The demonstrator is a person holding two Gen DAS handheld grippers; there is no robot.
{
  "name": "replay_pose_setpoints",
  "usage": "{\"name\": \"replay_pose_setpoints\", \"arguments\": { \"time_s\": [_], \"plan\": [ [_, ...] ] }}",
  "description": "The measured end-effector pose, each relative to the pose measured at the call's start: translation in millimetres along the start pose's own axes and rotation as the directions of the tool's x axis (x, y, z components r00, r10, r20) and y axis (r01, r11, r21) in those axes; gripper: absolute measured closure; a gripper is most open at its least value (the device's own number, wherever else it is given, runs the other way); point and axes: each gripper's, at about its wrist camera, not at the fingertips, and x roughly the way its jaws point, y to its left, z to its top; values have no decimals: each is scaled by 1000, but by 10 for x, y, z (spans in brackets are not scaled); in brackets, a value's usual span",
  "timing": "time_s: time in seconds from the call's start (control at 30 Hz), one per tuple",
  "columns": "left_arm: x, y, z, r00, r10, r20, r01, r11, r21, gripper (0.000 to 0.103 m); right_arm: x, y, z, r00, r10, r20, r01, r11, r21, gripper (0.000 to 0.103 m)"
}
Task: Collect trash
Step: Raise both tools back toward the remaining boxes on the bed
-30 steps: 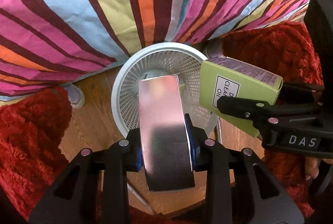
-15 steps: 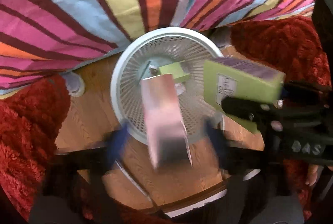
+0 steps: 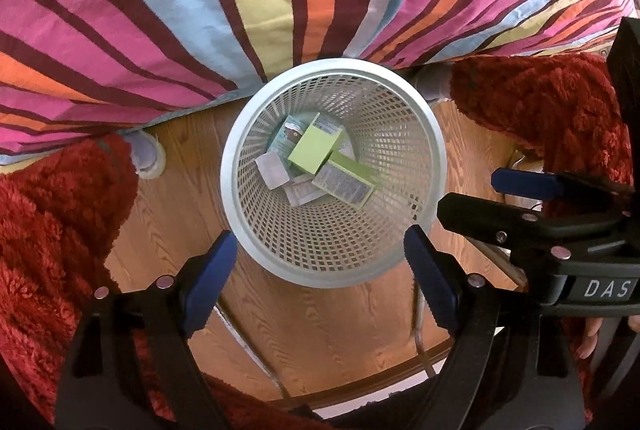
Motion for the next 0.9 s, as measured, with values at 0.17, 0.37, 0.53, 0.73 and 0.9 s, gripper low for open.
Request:
{"name": "replay_pose_setpoints", "arguments": {
  "time_s": [0.17, 0.37, 0.53, 0.73, 0.9],
  "plan": [
    [4, 20, 3, 1000, -4, 0, 4, 1000, -11, 20, 7, 7, 4, 1000, 4, -3, -4, 1000, -3, 27],
    [-6, 19, -6, 1000, 1, 7, -1, 1000, -8, 20, -16, 21, -5, 1000, 11, 7, -11, 1000, -12, 27],
    [-64, 47, -23, 1000, 14, 27, -13, 1000, -26, 20, -123, 86, -24, 998, 31, 55, -29, 998, -49, 9],
    [-372, 74, -88, 988, 22, 152, -17, 999, -34, 20, -450, 166, -74, 977, 89, 194, -68, 992, -110, 8],
    [-709, 183, -140, 957, -12, 288, 32, 998, -62, 20, -841, 238, -143, 922, 188, 339, -126, 972, -198, 8]
  ]
}}
